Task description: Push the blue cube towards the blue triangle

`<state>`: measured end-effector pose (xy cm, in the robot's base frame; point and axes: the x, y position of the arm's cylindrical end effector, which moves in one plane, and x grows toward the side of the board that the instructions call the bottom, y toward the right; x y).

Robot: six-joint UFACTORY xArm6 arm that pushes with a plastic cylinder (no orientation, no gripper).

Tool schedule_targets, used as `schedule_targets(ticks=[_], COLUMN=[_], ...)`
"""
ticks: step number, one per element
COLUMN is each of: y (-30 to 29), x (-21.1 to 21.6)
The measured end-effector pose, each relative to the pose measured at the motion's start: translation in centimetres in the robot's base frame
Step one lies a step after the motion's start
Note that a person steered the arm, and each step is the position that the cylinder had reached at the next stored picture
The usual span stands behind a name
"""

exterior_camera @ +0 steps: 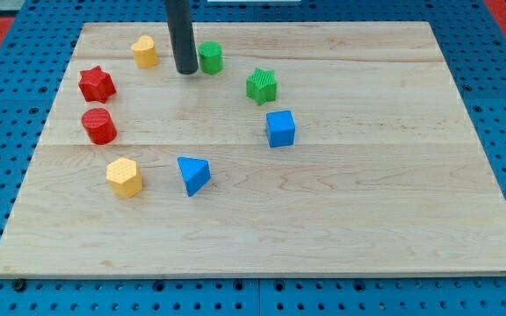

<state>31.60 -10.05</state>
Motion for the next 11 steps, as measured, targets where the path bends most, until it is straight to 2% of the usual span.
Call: schedule_targets(ticks=[3,6,7,8,9,10,11], y=[-3.2,-3.6,-4.4,-4.3,-0.3,0.0,2.5], x=[1.3,1.3,1.9,4.8,6.8,8.9,8.8])
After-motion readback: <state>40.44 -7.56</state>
